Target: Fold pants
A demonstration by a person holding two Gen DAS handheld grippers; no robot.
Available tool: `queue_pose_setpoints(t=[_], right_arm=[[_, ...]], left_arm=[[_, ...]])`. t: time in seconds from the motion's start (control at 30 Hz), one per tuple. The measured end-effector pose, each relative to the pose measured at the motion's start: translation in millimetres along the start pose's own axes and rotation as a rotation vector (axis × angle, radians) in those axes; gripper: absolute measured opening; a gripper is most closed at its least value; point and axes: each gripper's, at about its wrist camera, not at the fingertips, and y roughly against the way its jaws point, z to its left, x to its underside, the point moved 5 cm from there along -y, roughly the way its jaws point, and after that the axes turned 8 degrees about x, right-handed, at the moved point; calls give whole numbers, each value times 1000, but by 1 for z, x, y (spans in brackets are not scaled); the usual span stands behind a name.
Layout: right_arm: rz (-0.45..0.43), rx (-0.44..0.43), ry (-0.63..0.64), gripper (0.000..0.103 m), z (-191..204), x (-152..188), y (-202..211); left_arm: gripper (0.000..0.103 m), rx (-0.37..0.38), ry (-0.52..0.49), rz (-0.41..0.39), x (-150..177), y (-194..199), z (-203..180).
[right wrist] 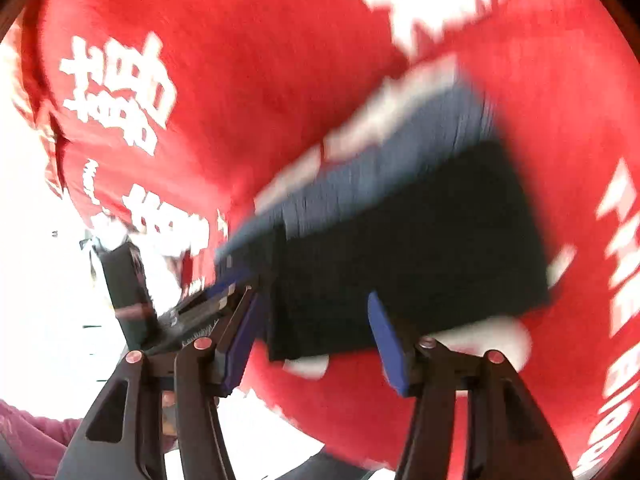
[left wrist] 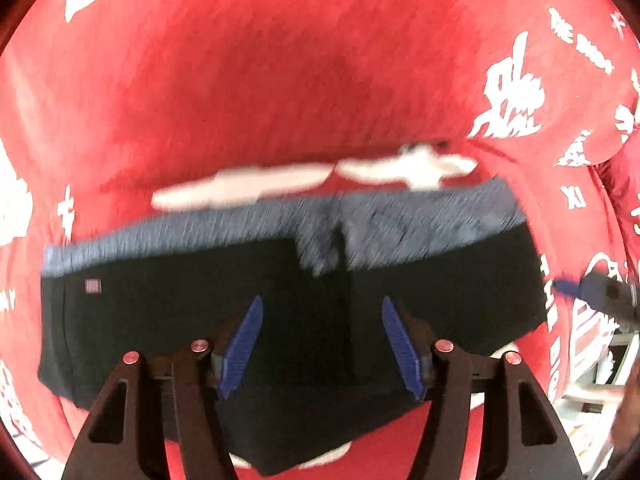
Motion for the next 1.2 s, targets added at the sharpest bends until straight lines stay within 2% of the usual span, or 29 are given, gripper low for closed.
queue_pose_setpoints(t=[0.07,0.13,0.2,0.23,0.27,0.3,0.37,0.43,0.47,0.5,0.53,0.57,0.67,0.77,0.83,0.9,0.97,1.03,1.2], right_arm=[[-94,86,-8,60,-19,-27,18],[-124,192,-48,59,-44,-52,15],[-97,230,-90,54,-67,-70,-4],[-73,237,-96,45,-78,-73,-13],[-32,274,-94,40,-86,-76,-27],[6,302,-88,40,-92,-76,-39],[25,340,-64,39,-85,-77,-52],[31,391,51,39,-58,-75,-55],[34,423,123,39,-46,-74,-58],[39,464,198,40,-37,-70,-61],[44,507,254,43,-32,-67,-65],[49,533,270,46,-30,-67,-69],[48,529,212,55,-35,-72,-75],[33,548,207,56,-39,-67,-65],[-9,579,216,56,-31,-63,-51],[-87,580,256,51,-16,-56,-31],[-111,535,300,38,8,-48,-31],[-58,459,325,37,27,-41,-48],[45,316,291,37,64,-37,-105]], left_arm=[[64,8,-28,-12,-16,-9,-11],[64,18,-48,-1,-27,-22,-23],[64,31,-56,12,-33,-38,-34],[64,27,-60,18,-34,-47,-38],[64,16,-64,23,-34,-52,-39],[64,-4,-64,32,-33,-59,-39],[64,-36,-46,54,-27,-66,-32],[64,-73,-33,76,-16,-71,-21],[70,-74,-25,93,-11,-74,-16],[84,-87,-18,103,-5,-76,-11],[85,-96,1,122,1,-79,-5],[85,-65,33,129,6,-79,-1],[85,-59,39,127,12,-74,2],[85,-79,9,123,18,-66,2],[85,-78,21,121,23,-60,5],[85,-74,50,122,25,-54,10],[85,-74,72,119,27,-47,15],[85,-92,88,115,32,-36,18],[85,-150,118,95,46,-12,43]])
